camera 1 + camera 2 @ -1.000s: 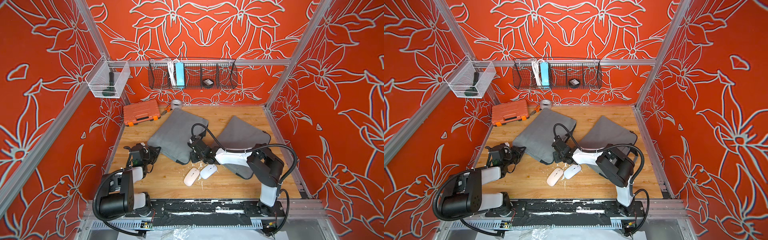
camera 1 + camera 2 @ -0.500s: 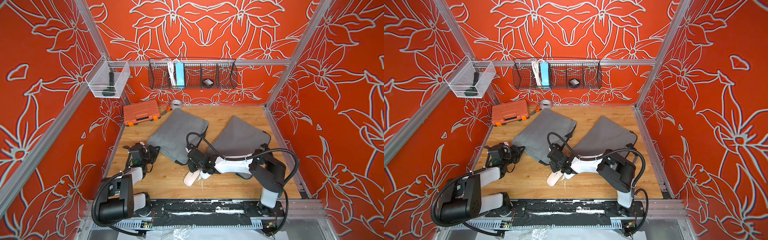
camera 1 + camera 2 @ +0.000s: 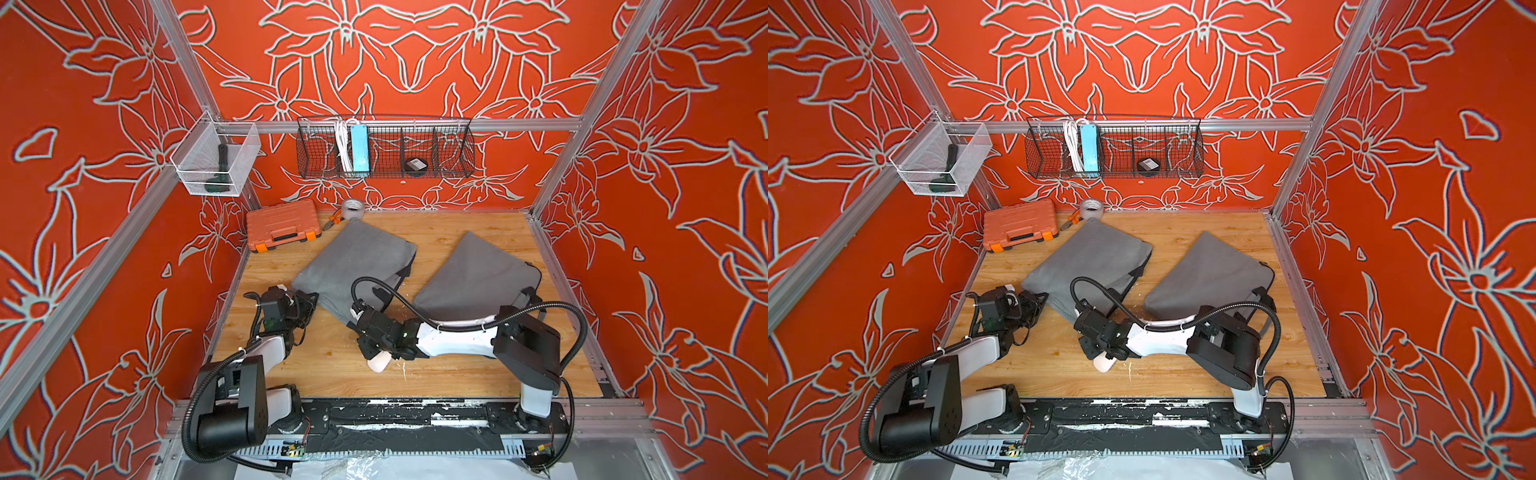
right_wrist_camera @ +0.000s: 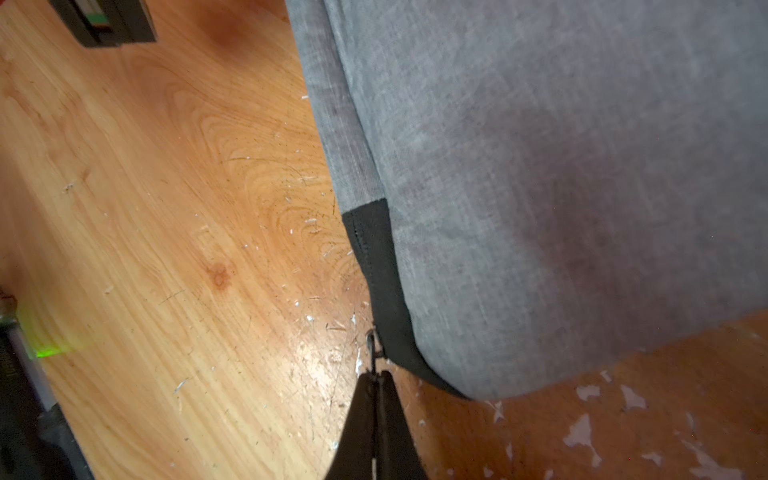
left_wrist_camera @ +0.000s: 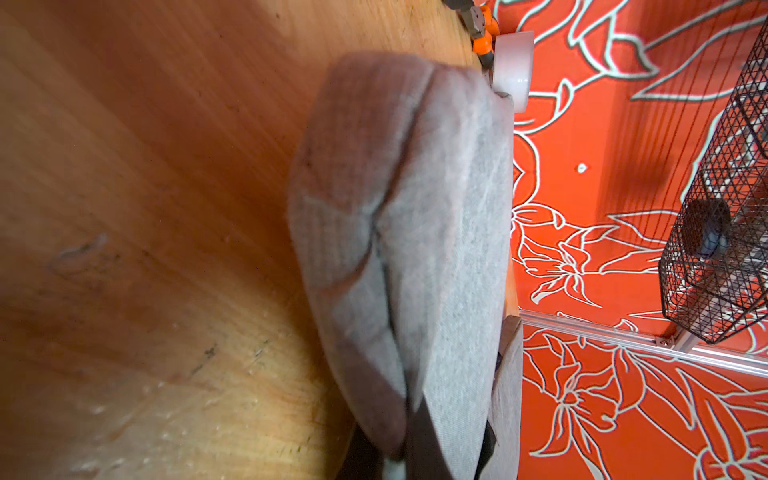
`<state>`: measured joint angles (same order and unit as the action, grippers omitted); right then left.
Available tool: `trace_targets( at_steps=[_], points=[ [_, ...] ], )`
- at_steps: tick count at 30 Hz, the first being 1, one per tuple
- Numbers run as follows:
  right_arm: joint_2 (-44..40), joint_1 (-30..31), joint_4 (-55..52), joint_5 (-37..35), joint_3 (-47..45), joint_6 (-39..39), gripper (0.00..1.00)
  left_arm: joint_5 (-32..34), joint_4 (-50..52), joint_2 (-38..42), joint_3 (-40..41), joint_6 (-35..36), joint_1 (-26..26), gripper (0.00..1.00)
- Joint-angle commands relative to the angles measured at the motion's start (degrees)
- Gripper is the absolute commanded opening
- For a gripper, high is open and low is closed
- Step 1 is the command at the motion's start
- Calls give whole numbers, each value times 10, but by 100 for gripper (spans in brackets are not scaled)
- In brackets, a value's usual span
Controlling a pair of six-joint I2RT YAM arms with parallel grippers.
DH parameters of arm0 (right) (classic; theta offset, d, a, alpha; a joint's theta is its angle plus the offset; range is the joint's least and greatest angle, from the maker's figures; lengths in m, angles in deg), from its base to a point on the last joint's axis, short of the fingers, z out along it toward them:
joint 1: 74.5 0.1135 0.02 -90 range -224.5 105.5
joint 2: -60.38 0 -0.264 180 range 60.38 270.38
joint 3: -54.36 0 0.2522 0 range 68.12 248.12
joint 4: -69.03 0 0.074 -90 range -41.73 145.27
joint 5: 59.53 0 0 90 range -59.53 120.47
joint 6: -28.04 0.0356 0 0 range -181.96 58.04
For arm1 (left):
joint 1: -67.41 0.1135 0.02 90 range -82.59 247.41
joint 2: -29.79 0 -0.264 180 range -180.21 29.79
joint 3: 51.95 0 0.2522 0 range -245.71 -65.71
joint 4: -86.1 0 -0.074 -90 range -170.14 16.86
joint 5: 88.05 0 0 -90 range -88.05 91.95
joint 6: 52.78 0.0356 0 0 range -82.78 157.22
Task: Put the mouse into the laptop bag
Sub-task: Unzip the zipper on the zippered laptop bag.
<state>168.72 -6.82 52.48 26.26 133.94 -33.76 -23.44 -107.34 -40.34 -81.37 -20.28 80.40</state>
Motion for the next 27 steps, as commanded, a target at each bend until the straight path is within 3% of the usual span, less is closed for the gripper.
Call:
trace_targets(
  at_steps=[1,5,9,10,12,14,16,23,27],
  points=[
    [15,8,-10,2,24,10,0,29,11,25,9,-8,-2,0],
    [24,6,-49,-49,47,19,0,97,98,114,37,-34,-1,0],
    [37,-3,-62,-66,60,28,0,154,172,287,94,-88,-1,0],
    [42,-8,-63,-66,62,31,0,157,178,322,106,-98,0,14],
    [49,-14,-63,-65,66,36,0,153,181,369,121,-113,-1,57],
    [52,-20,-65,-67,68,40,0,151,182,382,125,-122,0,80],
    [54,-25,-70,-72,68,44,0,150,184,368,118,-117,-1,96],
    [31,-58,-69,-91,34,60,0,173,237,261,50,-74,2,99],
    [12,-82,-60,-84,7,67,0,160,210,218,45,-63,10,99]
  ],
)
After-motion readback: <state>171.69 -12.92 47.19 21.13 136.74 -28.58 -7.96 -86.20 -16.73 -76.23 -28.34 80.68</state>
